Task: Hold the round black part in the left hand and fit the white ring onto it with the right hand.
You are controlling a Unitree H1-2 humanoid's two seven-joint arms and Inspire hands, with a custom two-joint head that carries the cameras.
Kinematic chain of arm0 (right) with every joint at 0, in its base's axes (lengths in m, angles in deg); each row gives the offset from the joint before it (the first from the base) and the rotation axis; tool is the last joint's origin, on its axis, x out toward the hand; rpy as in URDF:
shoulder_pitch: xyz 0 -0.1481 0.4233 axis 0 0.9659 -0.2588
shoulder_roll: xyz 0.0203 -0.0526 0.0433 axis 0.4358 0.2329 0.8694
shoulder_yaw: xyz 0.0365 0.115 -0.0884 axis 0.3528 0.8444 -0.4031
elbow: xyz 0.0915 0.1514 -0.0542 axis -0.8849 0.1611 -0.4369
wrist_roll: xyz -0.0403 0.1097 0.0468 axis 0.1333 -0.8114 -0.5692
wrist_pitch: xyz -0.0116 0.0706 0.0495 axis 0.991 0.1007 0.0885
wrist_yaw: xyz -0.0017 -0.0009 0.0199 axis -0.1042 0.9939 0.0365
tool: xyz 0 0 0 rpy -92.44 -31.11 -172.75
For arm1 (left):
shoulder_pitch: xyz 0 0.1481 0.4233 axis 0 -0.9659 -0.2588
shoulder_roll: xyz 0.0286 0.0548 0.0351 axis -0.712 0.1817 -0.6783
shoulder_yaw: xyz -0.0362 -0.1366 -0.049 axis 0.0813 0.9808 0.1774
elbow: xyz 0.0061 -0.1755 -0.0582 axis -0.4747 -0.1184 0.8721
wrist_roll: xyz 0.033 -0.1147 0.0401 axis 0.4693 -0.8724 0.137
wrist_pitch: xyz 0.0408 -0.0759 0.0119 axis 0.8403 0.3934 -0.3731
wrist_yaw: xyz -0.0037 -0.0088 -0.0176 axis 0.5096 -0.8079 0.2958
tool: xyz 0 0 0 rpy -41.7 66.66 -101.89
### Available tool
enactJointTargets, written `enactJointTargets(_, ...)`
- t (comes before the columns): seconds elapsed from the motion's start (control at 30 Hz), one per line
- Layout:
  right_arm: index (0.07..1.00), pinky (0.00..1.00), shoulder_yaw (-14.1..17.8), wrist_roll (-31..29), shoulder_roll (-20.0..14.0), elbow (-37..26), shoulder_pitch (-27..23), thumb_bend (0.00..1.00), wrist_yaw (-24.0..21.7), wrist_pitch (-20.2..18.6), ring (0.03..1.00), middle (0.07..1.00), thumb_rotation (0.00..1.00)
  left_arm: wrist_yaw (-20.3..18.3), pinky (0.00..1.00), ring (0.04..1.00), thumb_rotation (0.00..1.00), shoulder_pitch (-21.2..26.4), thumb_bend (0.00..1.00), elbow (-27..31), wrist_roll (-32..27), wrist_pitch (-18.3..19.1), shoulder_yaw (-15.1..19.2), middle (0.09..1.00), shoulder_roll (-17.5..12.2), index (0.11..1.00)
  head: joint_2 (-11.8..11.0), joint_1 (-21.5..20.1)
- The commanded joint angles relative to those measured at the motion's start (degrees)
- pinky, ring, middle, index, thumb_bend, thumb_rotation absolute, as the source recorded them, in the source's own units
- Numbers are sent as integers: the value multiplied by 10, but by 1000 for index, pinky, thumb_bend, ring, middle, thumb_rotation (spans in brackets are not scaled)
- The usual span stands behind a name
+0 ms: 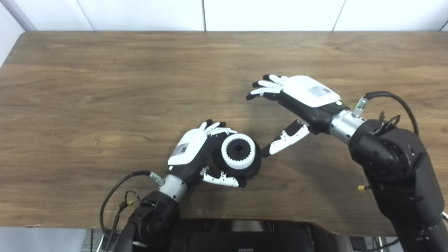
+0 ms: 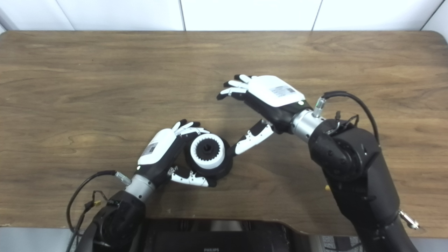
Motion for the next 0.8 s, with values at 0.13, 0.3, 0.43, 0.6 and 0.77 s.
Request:
enactJointTargets(0.13, 842, 1000, 11, 3, 2, -22, -11, 1000, 8, -11, 1000, 945, 494, -5, 1000, 912, 80, 12, 520, 1, 23, 16, 5, 821, -7, 496, 0, 0)
enactJointTargets(0.3, 835, 1000, 16, 3, 2, -25, -10, 1000, 12, -14, 1000, 943, 496, -44, 1000, 934, 368, 27, 967, 4, 64, 36, -4, 879, -18, 761, -2, -1)
enactJointTargets(0.43, 831, 1000, 16, 8, 1, -25, -10, 1000, 14, -16, 1000, 945, 502, -80, 1000, 991, 442, 37, 1000, 8, 75, 50, -5, 979, -27, 906, -4, -1)
enactJointTargets(0.6, 832, 1000, 19, 7, 2, -24, -6, 1000, 15, -21, 1000, 947, 495, -103, 1000, 1000, 465, 45, 1000, 7, 71, 59, 1, 1000, -30, 997, -7, 1)
enactJointTargets(0.77, 855, 1000, 23, 6, 1, -21, -2, 1000, 20, -18, 1000, 964, 492, -110, 1000, 1000, 458, 51, 1000, 8, 69, 67, 12, 1000, -30, 1000, -11, 4)
